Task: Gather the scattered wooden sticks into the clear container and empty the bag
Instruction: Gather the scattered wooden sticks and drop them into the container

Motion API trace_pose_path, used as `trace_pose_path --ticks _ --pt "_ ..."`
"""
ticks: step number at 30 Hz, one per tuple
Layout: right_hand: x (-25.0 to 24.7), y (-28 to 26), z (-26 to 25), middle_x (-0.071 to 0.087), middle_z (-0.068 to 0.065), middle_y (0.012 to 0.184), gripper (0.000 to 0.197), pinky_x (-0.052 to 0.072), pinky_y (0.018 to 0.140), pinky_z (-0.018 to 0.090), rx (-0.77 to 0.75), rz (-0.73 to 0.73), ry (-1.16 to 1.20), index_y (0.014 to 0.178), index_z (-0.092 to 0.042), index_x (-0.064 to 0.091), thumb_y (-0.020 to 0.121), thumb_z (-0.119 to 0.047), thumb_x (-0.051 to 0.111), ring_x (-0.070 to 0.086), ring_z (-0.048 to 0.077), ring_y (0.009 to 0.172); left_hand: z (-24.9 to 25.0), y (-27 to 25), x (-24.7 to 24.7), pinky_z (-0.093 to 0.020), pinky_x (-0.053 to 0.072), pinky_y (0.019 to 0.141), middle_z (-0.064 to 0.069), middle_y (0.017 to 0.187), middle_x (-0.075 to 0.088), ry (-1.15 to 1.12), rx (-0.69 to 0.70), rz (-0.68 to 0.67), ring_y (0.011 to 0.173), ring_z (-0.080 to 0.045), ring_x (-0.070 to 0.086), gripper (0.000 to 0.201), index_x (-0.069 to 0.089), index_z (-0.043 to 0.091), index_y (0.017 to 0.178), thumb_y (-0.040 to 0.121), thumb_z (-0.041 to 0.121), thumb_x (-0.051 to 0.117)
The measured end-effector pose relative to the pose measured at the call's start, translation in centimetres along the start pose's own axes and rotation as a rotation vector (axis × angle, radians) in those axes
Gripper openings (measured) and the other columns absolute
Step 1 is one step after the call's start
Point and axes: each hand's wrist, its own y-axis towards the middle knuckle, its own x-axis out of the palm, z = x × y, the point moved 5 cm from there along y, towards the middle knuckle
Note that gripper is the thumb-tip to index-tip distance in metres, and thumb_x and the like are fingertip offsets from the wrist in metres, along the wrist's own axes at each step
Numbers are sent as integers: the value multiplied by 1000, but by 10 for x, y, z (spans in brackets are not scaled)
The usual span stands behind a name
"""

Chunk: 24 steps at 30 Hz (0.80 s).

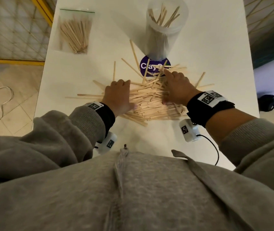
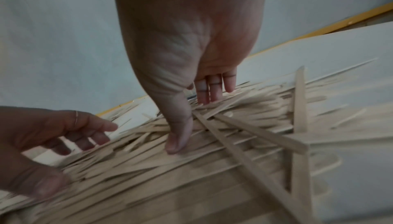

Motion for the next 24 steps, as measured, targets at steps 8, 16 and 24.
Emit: trace_pose_path --ticks 8,16,24 --pt "2 6 -2 45 20 127 48 39 94 47 -90 -78 -121 128 -12 48 83 -18 63 44 40 114 -6 4 0 -43 39 88 -10 117 52 11 -5 10 109 -32 48 36 53 12 117 86 28 63" --pt "-4 3 -8 46 19 126 42 31 99 52 -183 46 -372 120 -15 54 82 -30 60 41 40 115 -8 1 -1 -44 41 83 -14 114 51 0 50 34 104 -35 51 33 50 5 119 90 17 57" --pt "-10 4 -16 34 21 150 43 2 113 62 -289 64 -523 112 -11 62 79 -38 69 20 44 142 -4 2 -1 -45 41 85 -16 116 53 41 82 33 105 -36 51 35 47 2 123 92 19 52"
